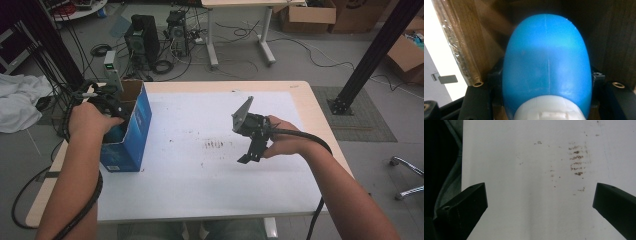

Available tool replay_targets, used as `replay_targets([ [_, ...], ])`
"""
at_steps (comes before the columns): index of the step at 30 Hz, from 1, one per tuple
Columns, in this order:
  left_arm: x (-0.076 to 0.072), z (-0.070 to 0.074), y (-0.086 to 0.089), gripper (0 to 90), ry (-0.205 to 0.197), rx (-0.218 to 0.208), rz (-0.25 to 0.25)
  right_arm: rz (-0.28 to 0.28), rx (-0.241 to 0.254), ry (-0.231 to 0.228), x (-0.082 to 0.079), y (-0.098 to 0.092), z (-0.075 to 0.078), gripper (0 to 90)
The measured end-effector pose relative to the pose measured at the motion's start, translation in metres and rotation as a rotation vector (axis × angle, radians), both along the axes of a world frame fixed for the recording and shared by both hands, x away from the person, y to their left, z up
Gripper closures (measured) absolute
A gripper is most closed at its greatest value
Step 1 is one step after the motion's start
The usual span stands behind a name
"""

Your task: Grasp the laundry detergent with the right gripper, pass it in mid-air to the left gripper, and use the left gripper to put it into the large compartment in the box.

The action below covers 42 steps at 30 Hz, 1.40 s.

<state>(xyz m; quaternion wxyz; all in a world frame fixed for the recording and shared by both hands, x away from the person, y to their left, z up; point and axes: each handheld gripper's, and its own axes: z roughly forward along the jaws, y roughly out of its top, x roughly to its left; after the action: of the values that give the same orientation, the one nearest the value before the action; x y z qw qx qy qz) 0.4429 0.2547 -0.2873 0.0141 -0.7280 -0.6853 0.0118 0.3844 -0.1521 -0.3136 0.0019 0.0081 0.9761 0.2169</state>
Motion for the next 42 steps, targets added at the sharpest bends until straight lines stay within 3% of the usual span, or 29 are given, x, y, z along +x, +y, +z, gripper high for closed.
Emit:
replay_targets([
  [17, -0.003, 0.005, -0.002, 31.8, -0.004, -0.003, 0.005, 0.005, 0.000, 0.006, -0.001, 0.003, -0.001, 0.0],
  [29, -0.005, 0.025, -0.006, 28.9, -0.042, 0.010, -0.009, 0.012, 0.006, 0.009, 0.000, 0.005, -0.003, 0.0],
  [42, -0.004, 0.046, -0.013, 22.4, -0.053, 0.031, -0.027, 0.015, 0.009, 0.012, 0.002, 0.006, -0.004, 0.0],
])
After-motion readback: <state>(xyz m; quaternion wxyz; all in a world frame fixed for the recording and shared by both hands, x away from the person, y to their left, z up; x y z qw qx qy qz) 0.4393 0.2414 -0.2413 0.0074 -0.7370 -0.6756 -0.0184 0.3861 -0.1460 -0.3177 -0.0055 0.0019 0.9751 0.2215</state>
